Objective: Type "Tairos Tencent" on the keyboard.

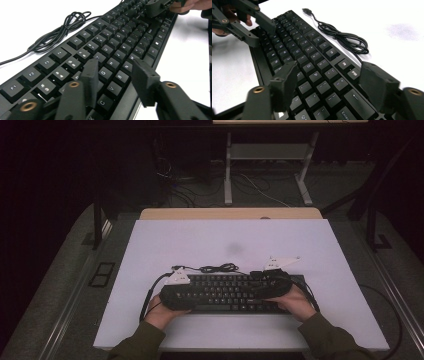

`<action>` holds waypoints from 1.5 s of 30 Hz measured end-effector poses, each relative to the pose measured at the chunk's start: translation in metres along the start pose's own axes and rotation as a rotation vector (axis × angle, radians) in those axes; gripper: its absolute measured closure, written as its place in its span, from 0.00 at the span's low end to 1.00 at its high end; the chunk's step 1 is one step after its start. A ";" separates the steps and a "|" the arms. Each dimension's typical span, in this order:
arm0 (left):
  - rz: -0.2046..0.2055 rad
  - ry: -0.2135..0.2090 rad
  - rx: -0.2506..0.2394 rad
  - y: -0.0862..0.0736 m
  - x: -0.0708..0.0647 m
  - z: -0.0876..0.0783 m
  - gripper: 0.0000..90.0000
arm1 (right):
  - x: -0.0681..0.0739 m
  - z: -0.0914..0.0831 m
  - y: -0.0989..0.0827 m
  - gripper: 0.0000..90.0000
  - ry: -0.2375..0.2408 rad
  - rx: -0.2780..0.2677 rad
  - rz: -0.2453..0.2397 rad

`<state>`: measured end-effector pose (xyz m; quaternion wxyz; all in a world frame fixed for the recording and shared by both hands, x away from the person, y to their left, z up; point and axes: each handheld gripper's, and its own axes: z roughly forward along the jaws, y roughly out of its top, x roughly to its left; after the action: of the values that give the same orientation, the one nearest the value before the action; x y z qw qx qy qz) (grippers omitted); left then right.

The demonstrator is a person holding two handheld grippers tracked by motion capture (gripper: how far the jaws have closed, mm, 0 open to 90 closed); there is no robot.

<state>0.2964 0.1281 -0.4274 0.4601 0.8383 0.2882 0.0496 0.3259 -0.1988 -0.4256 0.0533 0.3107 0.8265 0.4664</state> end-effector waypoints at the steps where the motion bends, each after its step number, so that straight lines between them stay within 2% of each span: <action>1: 0.003 0.004 -0.001 0.000 0.001 0.000 0.55 | 0.000 -0.001 0.000 0.39 0.002 -0.002 -0.003; 11: -0.009 0.033 -0.024 0.004 0.007 0.002 0.39 | 0.002 -0.008 -0.006 0.63 0.010 0.011 -0.010; 27: 0.002 0.050 -0.019 0.012 0.014 0.013 0.32 | 0.005 -0.018 -0.018 0.98 0.045 0.054 -0.030; 36: 0.011 0.046 -0.016 0.015 0.016 0.019 0.30 | 0.005 -0.024 -0.024 1.00 0.054 0.079 -0.038; 45: 0.010 0.049 -0.015 0.016 0.016 0.021 0.30 | 0.007 -0.021 -0.029 1.00 0.058 0.115 -0.056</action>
<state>0.3240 0.1146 -0.4289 0.4591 0.8348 0.2946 0.0746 0.2988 -0.2215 -0.4359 0.0244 0.2761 0.8616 0.4253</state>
